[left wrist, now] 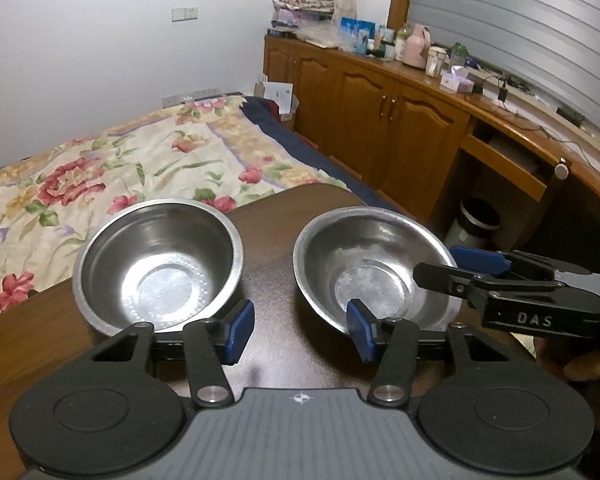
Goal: Organize plates and bowls
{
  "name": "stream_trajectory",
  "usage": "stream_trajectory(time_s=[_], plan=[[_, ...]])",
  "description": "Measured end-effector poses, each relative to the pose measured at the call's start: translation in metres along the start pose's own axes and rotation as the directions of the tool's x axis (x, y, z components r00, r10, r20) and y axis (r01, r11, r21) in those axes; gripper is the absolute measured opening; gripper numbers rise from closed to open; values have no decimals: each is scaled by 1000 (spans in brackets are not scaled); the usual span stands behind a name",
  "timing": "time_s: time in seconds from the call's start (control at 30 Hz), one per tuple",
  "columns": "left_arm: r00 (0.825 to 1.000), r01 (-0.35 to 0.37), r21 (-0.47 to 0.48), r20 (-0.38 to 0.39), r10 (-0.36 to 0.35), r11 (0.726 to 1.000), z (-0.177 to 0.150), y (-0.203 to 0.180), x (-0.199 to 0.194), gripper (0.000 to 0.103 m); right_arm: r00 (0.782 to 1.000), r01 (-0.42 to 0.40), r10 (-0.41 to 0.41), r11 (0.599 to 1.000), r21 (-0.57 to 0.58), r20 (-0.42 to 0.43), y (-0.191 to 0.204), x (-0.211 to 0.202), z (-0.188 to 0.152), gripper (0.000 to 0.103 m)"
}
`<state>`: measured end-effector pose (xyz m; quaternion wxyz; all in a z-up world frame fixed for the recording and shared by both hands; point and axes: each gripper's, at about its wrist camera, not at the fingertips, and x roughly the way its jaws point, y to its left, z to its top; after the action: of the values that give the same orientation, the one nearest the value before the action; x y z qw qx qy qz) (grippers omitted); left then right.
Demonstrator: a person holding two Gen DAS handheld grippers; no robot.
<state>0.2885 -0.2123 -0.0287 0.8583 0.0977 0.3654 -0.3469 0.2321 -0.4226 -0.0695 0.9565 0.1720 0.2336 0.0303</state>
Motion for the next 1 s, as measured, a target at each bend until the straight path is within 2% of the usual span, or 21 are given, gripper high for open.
stream_trajectory(time_s=[0.17, 0.47, 0.6, 0.87, 1.0], plan=[[999, 18, -1, -27, -18, 1000, 2, -2, 11, 42, 1000, -11, 11, 1000, -3, -15, 2, 3, 0, 64], [998, 27, -18, -48, -28, 999, 9, 0, 23, 38, 1000, -17, 16, 1000, -7, -25, 3, 4, -1, 53], [997, 33, -37, -62, -35, 999, 11, 3, 29, 37, 1000, -6, 6, 1000, -17, -28, 3, 6, -3, 52], [996, 53, -76, -74, -58, 996, 11, 6, 33, 29, 1000, -9, 9, 1000, -6, -28, 0, 6, -3, 48], [995, 54, -74, -76, -60, 996, 11, 7, 33, 21, 1000, -12, 12, 1000, -5, -28, 0, 6, -3, 43]])
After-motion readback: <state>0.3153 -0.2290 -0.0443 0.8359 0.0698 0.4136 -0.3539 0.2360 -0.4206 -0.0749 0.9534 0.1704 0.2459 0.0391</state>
